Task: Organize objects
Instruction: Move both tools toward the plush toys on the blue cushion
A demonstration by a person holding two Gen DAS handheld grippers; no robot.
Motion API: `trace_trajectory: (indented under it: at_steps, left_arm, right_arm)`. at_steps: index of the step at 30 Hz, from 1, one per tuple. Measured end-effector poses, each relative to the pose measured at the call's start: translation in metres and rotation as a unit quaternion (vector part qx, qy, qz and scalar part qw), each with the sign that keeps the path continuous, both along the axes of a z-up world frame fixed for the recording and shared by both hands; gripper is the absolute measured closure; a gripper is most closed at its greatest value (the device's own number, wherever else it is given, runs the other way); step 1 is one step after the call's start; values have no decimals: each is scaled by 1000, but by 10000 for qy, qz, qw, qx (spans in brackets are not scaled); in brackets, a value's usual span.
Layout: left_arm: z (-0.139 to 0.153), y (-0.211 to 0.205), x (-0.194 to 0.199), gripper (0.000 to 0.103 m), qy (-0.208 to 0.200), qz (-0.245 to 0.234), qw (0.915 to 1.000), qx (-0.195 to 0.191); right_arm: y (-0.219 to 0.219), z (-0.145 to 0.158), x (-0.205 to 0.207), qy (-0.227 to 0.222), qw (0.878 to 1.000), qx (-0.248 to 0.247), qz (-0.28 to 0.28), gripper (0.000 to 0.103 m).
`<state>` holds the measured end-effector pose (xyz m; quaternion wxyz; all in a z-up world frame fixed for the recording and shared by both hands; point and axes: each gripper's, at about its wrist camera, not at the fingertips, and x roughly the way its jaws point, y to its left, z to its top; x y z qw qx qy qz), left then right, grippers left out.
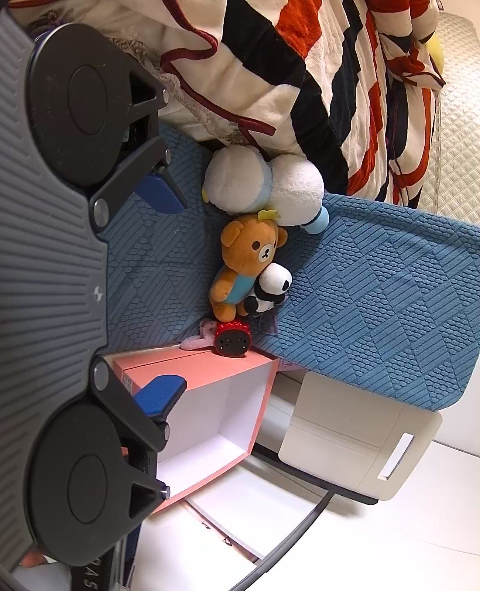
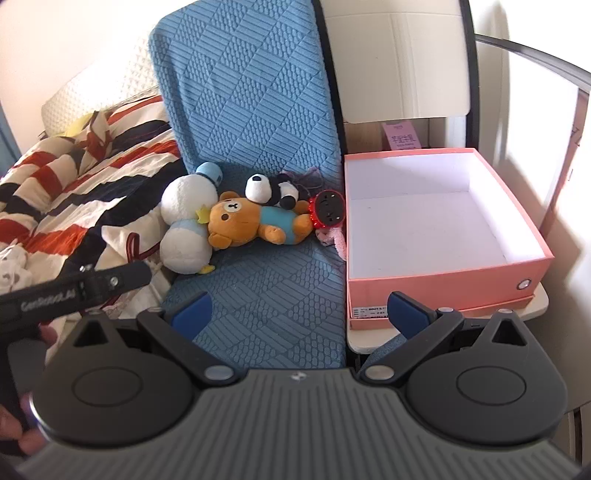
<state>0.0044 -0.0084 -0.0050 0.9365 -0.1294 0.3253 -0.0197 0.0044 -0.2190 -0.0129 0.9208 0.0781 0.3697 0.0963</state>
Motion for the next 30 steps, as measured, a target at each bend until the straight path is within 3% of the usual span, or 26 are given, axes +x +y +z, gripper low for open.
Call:
trace_trajectory:
  at_steps: [30]
  left_arm:
    - [-4,-3,4,7,17,89,9999,99]
  right_arm:
    - [-3,-5,2,-49,9999,-35,146,0]
